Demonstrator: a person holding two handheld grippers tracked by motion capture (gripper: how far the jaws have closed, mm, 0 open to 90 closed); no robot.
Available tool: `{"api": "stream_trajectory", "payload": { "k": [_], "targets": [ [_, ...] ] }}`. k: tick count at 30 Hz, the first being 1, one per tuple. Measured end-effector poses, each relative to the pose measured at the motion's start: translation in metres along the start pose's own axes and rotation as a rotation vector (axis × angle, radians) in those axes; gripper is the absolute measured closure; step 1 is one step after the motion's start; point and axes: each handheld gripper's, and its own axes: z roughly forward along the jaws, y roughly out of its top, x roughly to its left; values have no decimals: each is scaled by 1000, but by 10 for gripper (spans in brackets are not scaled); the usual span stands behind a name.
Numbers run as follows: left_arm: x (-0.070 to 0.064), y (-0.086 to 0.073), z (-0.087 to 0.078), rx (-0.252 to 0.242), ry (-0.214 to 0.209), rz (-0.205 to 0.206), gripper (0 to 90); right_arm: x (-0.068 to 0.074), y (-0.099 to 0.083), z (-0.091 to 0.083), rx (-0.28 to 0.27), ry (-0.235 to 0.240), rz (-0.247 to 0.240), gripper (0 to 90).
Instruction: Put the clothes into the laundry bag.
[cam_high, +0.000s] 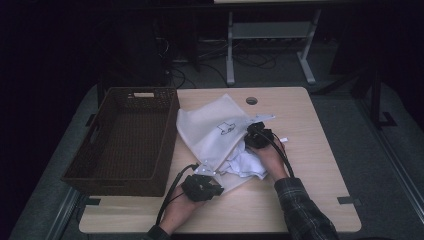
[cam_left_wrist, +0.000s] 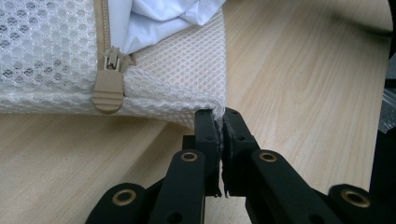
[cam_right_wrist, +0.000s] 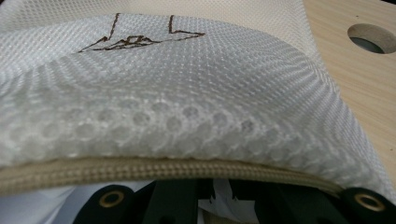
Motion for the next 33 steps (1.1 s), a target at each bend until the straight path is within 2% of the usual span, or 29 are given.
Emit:
{"api": "stream_trajectory", "payload": {
  "k": [3, 4, 6, 7, 9, 11, 14, 15, 16, 17, 19, 26, 28, 33],
  "targets": [
    [1, 0, 0, -6, -5, -3, 862, 1, -2, -7, -6, 13, -19, 753],
    [1, 0, -1, -9, -4, -8, 862, 0, -3, -15, -7, 31, -21, 692],
    [1, 0, -1, -11, -4, -10, 861, 0, -4, -19, -11, 39, -23, 663],
    [1, 0, -1, -13, -4, -11, 861, 0, -6, -30, -17, 62, -31, 609],
    [1, 0, -1, -15, -6, -15, 861, -1, -8, -36, -23, 74, -36, 590],
    [1, 0, -1, -18, -7, -14, 860, -2, -14, -53, -33, 113, -40, 539],
    [1, 0, -1, -18, -6, -13, 860, -3, -18, -63, -26, 141, -44, 506],
    [1, 0, -1, -19, -5, -12, 860, -4, -22, -73, -34, 181, -38, 480],
    [1, 0, -1, -19, -5, -12, 860, -4, -22, -73, -34, 181, -38, 480],
    [2, 0, -1, -21, -6, -12, 859, -4, -27, -81, -30, 216, -30, 451],
    [1, 0, -1, -21, -6, -13, 859, -3, -33, -88, -10, 233, -39, 423],
    [2, 0, -2, -24, -5, -12, 859, -4, -54, -107, 12, 268, -61, 381],
    [2, 0, -2, -24, -7, -16, 858, -5, -62, -112, 18, 298, -57, 369],
    [2, 0, -1, -19, -5, -11, 858, -7, -78, -113, 54, 328, -63, 356]
  ]
}}
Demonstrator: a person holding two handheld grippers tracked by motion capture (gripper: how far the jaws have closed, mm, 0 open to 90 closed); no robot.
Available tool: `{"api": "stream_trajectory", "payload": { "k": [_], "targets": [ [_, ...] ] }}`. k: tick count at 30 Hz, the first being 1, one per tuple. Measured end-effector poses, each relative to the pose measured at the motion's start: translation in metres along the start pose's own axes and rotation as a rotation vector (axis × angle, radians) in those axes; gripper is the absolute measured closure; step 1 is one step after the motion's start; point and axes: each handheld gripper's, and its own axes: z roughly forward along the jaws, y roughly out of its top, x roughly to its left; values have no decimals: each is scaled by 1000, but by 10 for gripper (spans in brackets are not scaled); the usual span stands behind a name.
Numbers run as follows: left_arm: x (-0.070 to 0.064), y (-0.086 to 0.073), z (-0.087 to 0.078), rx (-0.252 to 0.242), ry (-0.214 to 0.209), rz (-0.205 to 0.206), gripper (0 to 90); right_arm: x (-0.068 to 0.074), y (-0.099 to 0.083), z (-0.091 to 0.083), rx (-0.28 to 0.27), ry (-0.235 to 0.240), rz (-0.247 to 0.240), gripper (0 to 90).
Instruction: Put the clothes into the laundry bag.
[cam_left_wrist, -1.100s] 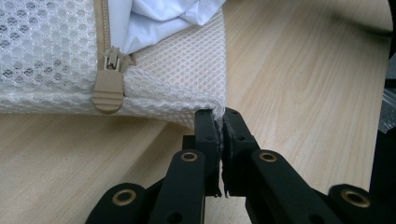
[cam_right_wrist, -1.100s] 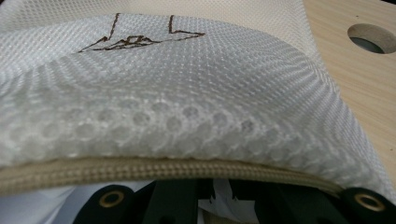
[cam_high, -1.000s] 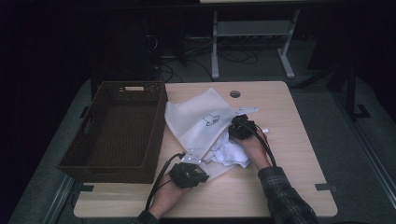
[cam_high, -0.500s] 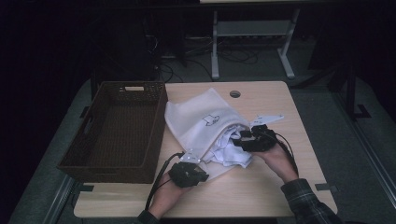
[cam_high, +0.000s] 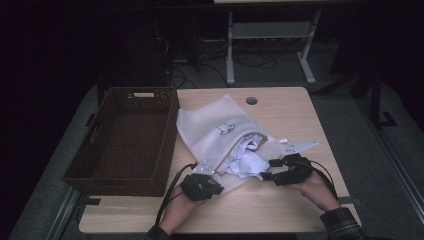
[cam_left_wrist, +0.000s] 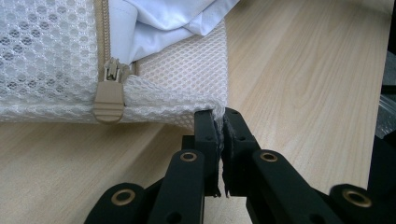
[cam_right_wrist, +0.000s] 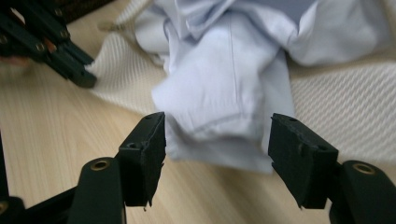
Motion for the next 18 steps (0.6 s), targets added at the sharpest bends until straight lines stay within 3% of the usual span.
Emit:
{"api": "stream_trajectory", "payload": {
  "k": [11, 18],
  "targets": [
    [0, 0, 0, 2, 3, 1, 859, -4, -11, 15, 26, 17, -5, 441],
    [-1, 0, 0, 5, 6, 1, 859, -1, -7, 26, 36, 25, -24, 577]
  ]
}}
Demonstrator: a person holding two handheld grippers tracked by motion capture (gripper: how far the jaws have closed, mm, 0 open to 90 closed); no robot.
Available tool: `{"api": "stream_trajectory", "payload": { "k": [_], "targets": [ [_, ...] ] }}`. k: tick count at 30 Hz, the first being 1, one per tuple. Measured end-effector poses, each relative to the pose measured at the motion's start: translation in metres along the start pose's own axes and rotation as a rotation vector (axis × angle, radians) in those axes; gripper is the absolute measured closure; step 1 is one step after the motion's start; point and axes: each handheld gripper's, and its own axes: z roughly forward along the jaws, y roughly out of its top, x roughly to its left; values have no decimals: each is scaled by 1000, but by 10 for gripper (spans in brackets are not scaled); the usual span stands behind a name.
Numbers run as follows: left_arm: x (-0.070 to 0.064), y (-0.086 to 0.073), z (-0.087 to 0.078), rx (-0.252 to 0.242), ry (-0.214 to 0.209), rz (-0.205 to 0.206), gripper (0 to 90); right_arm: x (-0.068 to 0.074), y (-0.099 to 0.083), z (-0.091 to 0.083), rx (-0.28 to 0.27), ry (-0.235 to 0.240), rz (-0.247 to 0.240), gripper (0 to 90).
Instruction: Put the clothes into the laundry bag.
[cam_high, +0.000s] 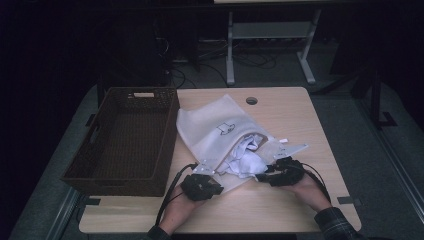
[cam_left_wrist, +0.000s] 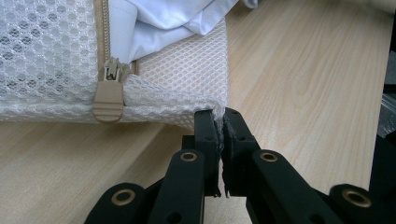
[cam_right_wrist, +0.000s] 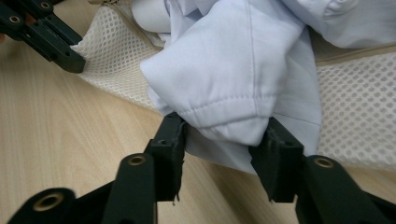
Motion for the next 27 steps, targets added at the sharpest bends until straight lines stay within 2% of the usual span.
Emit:
{"api": "stream_trajectory", "payload": {
  "k": [4, 8, 11, 15, 17, 19, 22, 27],
  "targets": [
    [0, 0, 0, 0, 1, 0, 859, 3, 3, 3, 2, -15, -19, 716],
    [0, 0, 0, 0, 0, -1, 859, 3, 7, -3, -36, -23, -13, 804],
    [0, 0, 0, 2, 2, -1, 859, 4, 10, -4, -51, -6, -6, 817],
    [0, 0, 0, 1, 2, 1, 859, 11, 15, 2, -47, 10, -36, 838],
    [0, 0, 0, 2, 4, 3, 860, 14, 18, 7, -36, 22, -44, 827],
    [0, 0, 0, 1, 4, 3, 860, 17, 20, 11, -19, 19, -50, 745],
    [0, 0, 0, 1, 4, 0, 860, 22, 21, 16, -8, 22, -52, 669],
    [0, 0, 0, 4, 6, 3, 860, 28, 23, 28, 12, 3, -58, 681]
  ]
}}
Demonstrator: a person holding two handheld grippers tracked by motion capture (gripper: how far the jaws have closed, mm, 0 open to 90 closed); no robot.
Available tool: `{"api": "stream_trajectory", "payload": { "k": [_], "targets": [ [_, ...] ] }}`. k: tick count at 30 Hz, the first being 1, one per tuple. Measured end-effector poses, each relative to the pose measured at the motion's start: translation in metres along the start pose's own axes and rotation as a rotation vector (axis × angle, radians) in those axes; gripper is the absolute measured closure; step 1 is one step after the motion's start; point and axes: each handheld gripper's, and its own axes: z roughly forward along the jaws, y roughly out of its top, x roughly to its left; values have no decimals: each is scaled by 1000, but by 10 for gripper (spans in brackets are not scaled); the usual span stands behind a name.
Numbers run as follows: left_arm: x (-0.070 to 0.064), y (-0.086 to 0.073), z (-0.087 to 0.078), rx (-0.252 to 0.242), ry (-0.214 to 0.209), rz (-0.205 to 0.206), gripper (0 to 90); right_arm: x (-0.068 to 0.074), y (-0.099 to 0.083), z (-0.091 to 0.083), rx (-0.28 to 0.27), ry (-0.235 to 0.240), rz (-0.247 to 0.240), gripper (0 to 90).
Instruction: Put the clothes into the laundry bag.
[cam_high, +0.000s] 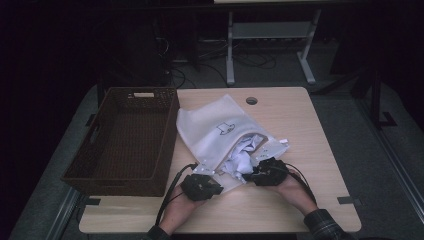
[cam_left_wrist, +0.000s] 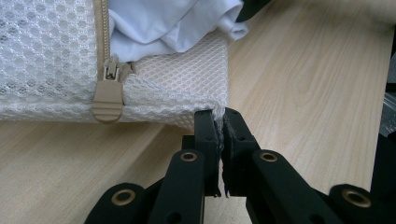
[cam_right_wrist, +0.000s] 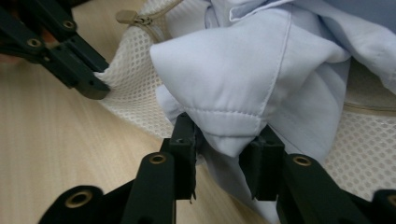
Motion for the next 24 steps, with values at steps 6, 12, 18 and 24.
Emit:
{"api": "stream_trajectory", "payload": {
  "k": [6, 12, 18, 24],
  "targets": [
    [0, 0, 0, 3, -2, 0, 861, 2, 4, 10, 10, -49, -9, 740],
    [0, 0, 0, 4, -3, -2, 861, -1, 9, 15, 6, -83, -11, 770],
    [0, 0, 0, 5, -5, -1, 860, -6, 13, 21, -10, -101, 4, 770],
    [0, 0, 0, 8, -7, 1, 860, -8, 20, 27, -18, -128, 16, 770]
  ]
}}
